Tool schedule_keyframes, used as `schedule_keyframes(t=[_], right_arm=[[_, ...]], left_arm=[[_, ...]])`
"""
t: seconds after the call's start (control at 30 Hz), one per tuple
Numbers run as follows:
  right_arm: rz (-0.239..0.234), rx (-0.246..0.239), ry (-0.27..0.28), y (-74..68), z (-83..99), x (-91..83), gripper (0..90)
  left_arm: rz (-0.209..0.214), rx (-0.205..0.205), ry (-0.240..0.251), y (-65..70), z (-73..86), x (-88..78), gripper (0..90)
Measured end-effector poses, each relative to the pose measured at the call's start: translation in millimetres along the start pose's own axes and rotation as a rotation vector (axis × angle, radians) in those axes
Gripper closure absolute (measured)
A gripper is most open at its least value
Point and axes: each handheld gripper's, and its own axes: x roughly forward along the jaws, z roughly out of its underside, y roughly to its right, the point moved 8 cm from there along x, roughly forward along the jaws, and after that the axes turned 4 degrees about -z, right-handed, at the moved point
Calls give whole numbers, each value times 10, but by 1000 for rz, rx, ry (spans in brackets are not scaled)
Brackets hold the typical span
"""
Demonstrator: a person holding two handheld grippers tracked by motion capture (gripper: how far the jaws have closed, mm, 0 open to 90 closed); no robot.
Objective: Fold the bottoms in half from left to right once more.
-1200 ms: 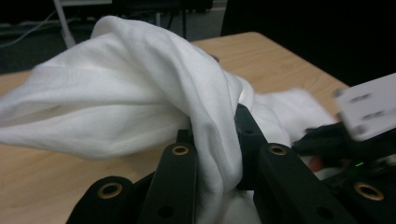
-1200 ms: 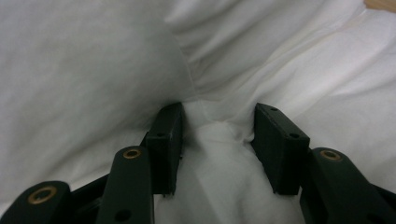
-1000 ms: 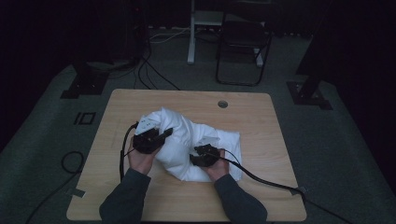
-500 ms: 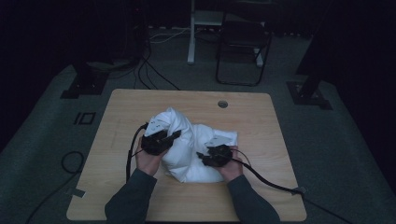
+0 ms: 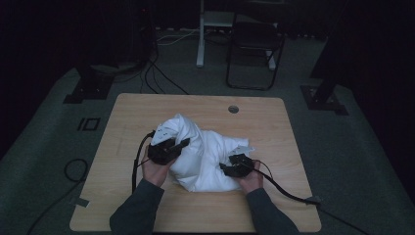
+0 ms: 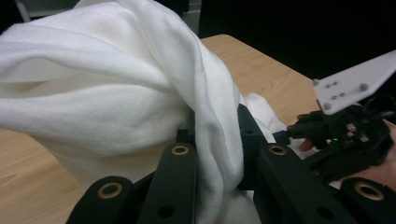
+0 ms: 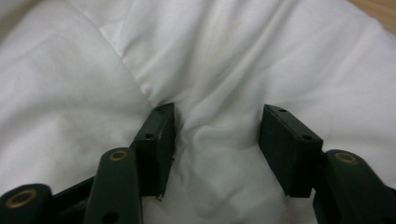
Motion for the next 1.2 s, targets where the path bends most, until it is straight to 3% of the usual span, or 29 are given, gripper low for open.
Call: schedule_keyframes(t=[0.2, 0.43, 0.5, 0.57, 0.6, 0.67, 0.73, 0.77, 0.83, 0.9, 1.1, 1.2], right_arm=[[-45, -11, 8, -145, -101, 134, 460], [-107, -75, 9, -448, -231, 301, 466], [-122, -95, 5, -468, -236, 275, 463], [-154, -76, 32, -445, -248, 198, 436], [-171, -58, 70, -418, -263, 110, 436], [-143, -51, 101, -336, -261, -19, 436], [-79, -53, 100, -199, -213, -124, 436], [-79, -53, 100, -199, -213, -124, 436], [-42, -42, 26, -102, -70, -65, 436], [-44, -48, -15, -123, 7, 43, 433], [-44, -71, 18, -206, -55, 133, 463], [-53, -80, 22, -219, -64, 147, 463]], left_arm=[[5, 1, 3, 48, -9, -1, 821], [19, 15, -16, 126, 16, 80, 821], [24, 17, -20, 139, 31, 98, 821], [27, 18, -21, 153, 51, 106, 821], [29, 19, -22, 156, 58, 107, 821], [31, 18, -22, 164, 74, 112, 821], [33, 16, -25, 172, 81, 121, 822], [33, 16, -25, 172, 81, 121, 821], [40, 19, -25, 214, 74, 143, 821], [47, 24, -28, 260, 66, 157, 822], [109, 42, -12, 511, -29, 238, 825], [142, 62, -22, 656, 16, 364, 825]])
